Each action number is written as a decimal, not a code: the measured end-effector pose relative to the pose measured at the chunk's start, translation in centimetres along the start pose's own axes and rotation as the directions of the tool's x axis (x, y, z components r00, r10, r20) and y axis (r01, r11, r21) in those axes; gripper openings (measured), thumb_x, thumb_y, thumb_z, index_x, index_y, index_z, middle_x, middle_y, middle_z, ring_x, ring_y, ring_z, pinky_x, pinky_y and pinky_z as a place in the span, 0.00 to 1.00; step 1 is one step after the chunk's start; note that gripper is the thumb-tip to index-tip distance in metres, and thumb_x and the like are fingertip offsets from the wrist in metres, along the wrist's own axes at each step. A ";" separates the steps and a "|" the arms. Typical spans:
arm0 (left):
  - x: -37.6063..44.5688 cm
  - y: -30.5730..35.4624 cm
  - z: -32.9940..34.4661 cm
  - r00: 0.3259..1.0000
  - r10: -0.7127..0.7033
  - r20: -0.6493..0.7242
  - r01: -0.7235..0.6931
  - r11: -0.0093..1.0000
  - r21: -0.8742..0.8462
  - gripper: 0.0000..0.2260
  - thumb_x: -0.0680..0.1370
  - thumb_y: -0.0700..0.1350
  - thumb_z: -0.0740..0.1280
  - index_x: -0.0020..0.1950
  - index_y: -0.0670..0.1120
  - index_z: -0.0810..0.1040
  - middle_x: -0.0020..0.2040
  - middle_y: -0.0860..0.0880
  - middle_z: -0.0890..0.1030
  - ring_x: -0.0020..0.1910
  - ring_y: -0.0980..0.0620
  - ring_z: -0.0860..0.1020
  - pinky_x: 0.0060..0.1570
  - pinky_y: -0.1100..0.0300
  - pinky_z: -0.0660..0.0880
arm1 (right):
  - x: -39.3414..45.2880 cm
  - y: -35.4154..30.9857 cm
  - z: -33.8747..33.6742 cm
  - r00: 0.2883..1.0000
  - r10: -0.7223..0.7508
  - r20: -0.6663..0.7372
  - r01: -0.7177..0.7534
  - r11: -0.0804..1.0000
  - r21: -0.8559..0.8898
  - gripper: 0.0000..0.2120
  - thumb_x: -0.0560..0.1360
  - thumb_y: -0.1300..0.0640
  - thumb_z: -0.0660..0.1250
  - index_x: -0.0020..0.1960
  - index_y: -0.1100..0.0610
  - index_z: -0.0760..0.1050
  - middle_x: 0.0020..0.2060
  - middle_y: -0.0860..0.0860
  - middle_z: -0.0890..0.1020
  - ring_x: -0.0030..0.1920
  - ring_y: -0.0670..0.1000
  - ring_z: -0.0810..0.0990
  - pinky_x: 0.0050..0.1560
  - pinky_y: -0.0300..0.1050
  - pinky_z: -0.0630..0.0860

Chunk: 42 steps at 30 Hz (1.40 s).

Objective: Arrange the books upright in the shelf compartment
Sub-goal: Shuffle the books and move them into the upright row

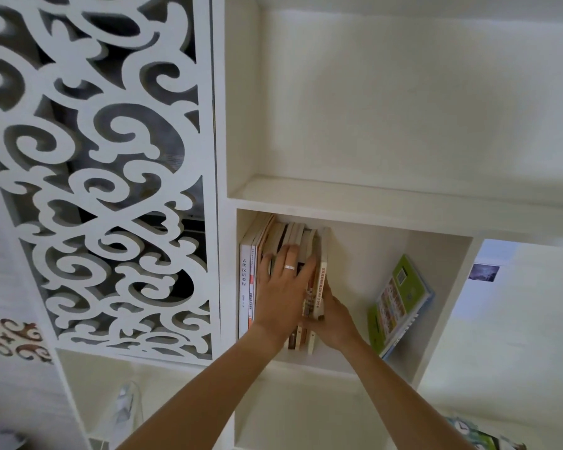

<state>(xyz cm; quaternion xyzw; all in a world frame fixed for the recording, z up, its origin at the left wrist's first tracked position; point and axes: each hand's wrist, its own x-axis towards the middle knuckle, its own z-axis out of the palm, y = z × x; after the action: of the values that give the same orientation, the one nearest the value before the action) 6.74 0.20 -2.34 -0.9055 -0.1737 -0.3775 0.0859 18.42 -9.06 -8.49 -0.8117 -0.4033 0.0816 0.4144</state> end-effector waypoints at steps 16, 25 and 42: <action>0.7 4.7 0.3 0.986 0.009 0.168 -0.053 0.964 0.262 0.22 0.77 0.45 0.69 0.66 0.34 0.76 0.72 0.34 0.66 0.74 0.33 0.61 0.75 0.36 0.59 | -1.4 2.1 -0.1 0.916 0.078 -0.393 -0.114 0.991 -0.069 0.20 0.77 0.47 0.67 0.68 0.46 0.73 0.44 0.47 0.86 0.42 0.50 0.86 0.44 0.50 0.84; 1.6 4.5 1.3 0.998 -0.036 0.056 0.027 0.988 0.153 0.21 0.79 0.40 0.67 0.70 0.34 0.71 0.63 0.35 0.75 0.65 0.37 0.74 0.72 0.44 0.69 | -1.5 0.7 -1.5 0.987 0.066 -0.144 -0.088 0.985 -0.148 0.25 0.80 0.53 0.65 0.76 0.50 0.65 0.55 0.54 0.85 0.52 0.58 0.85 0.49 0.48 0.80; 1.9 5.1 1.9 0.992 -0.117 0.056 0.106 0.979 0.173 0.24 0.76 0.43 0.72 0.69 0.36 0.73 0.67 0.36 0.71 0.67 0.38 0.71 0.73 0.45 0.67 | -2.3 0.4 -1.3 0.973 0.126 -0.195 -0.140 0.988 -0.060 0.22 0.79 0.58 0.63 0.73 0.49 0.68 0.54 0.53 0.85 0.53 0.58 0.84 0.45 0.42 0.73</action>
<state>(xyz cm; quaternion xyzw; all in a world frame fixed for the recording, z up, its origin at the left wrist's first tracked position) 11.12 -3.55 -2.45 -0.8957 -0.2583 -0.3357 0.1356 17.74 -11.69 -8.44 -0.8557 -0.3091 0.0163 0.4146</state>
